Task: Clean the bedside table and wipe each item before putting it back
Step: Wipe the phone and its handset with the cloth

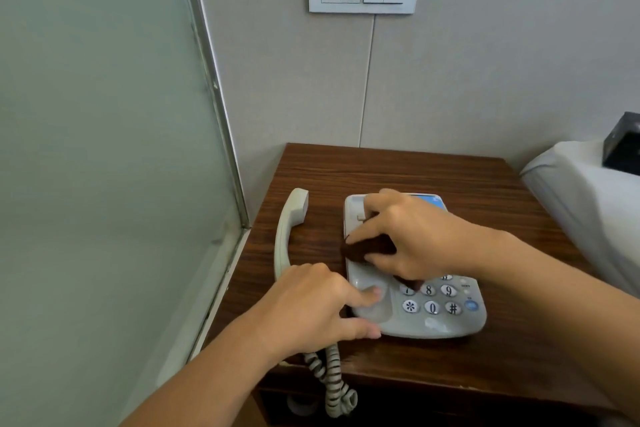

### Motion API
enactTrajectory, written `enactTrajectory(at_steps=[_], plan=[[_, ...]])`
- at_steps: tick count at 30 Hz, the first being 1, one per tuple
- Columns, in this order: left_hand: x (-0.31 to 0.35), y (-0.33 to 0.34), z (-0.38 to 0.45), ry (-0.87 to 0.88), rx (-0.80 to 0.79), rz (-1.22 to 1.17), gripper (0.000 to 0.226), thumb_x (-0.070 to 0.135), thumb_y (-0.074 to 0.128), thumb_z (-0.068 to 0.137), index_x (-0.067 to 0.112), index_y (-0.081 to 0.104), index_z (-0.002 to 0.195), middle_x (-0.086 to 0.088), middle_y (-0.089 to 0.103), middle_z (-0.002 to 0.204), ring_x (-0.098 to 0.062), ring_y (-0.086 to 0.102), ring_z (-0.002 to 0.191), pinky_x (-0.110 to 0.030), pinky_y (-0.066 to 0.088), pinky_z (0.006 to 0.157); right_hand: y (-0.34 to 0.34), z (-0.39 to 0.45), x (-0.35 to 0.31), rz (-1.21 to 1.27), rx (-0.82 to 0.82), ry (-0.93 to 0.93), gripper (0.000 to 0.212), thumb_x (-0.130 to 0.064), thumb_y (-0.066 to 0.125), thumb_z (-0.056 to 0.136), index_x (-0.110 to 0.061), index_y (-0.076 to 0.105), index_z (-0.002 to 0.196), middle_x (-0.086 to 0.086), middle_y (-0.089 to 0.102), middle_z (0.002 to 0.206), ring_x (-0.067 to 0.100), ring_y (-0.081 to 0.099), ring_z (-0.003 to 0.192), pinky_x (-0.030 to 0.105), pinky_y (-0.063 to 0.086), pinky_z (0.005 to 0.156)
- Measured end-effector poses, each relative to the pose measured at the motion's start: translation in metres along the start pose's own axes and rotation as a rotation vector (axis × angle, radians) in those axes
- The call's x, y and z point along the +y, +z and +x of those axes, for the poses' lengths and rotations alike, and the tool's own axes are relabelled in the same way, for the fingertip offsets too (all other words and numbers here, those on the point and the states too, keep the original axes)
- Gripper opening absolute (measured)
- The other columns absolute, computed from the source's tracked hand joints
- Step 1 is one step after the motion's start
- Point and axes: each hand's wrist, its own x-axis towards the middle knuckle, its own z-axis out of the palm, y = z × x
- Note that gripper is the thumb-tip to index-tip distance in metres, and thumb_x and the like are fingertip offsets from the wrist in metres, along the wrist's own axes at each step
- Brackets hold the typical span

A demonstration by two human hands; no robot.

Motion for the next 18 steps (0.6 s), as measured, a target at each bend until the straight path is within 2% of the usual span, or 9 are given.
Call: enactTrajectory(at_steps=[5,7,9,11,13,15,16,18], plan=[[0.001,-0.001,0.000,0.007,0.004,0.024,0.058,0.069,0.057,0.093,0.046,0.052,0.146,0.004,0.067,0.074,-0.006,0.052,0.068,-0.028,0.039,0.068,0.001,0.034,0.016,-0.113,0.152,0.128,0.029,-0.033,0.067,0.092,-0.035,0.074,0.119,-0.003,0.045,0.095,0.021,0.044,0.095,0.044,0.054,0.074],[0.002,-0.002,-0.001,-0.002,-0.003,0.033,0.059,0.070,0.057,0.092,0.049,0.051,0.146,0.004,0.068,0.075,-0.007,0.057,0.072,-0.029,0.041,0.068,0.001,0.041,0.017,-0.146,0.153,0.169,0.029,-0.033,0.065,0.093,-0.034,0.073,0.121,-0.002,0.042,0.096,0.022,0.043,0.098,0.045,0.054,0.075],[0.002,-0.003,0.000,-0.016,0.001,0.034,0.057,0.071,0.059,0.090,0.052,0.052,0.143,0.008,0.065,0.073,-0.007,0.060,0.077,-0.029,0.040,0.067,0.002,0.030,0.007,-0.138,0.151,0.127,0.030,-0.032,0.068,0.091,-0.031,0.074,0.121,-0.002,0.043,0.096,0.022,0.044,0.095,0.046,0.054,0.073],[0.002,-0.003,0.001,-0.024,0.010,0.025,0.051,0.071,0.060,0.089,0.055,0.057,0.137,0.012,0.056,0.063,-0.006,0.055,0.072,-0.028,0.036,0.064,0.004,0.006,-0.010,-0.084,0.107,0.028,0.032,-0.033,0.071,0.088,-0.031,0.074,0.120,-0.006,0.042,0.092,0.015,0.042,0.089,0.042,0.052,0.071],[0.003,-0.003,0.001,-0.013,0.015,0.018,0.043,0.069,0.061,0.090,0.055,0.063,0.131,0.015,0.057,0.063,-0.009,0.056,0.073,-0.024,0.033,0.061,0.004,-0.023,-0.024,0.001,0.026,-0.022,0.033,-0.037,0.070,0.090,-0.036,0.072,0.123,-0.011,0.038,0.089,0.007,0.037,0.084,0.031,0.046,0.069],[0.006,-0.004,0.000,0.001,0.003,0.028,0.045,0.067,0.059,0.093,0.055,0.059,0.135,0.024,0.058,0.074,-0.011,0.063,0.087,-0.023,0.036,0.064,0.004,-0.042,-0.024,0.021,0.024,0.003,0.032,-0.041,0.068,0.093,-0.042,0.070,0.124,-0.012,0.040,0.089,0.004,0.036,0.083,0.024,0.039,0.067],[0.006,-0.004,-0.001,0.011,-0.003,0.046,0.047,0.067,0.057,0.094,0.055,0.055,0.140,0.022,0.059,0.076,-0.010,0.064,0.087,-0.025,0.038,0.066,0.004,-0.046,-0.020,0.020,0.052,0.044,0.032,-0.041,0.068,0.093,-0.043,0.070,0.125,-0.011,0.043,0.090,0.003,0.036,0.083,0.023,0.037,0.067],[0.006,-0.005,-0.001,0.025,0.018,0.069,0.052,0.069,0.055,0.093,0.054,0.052,0.143,0.014,0.060,0.067,-0.002,0.060,0.074,-0.024,0.038,0.068,0.000,-0.048,-0.012,0.022,0.136,0.131,0.032,-0.039,0.070,0.092,-0.040,0.072,0.124,-0.010,0.048,0.091,0.003,0.037,0.083,0.024,0.035,0.068]])
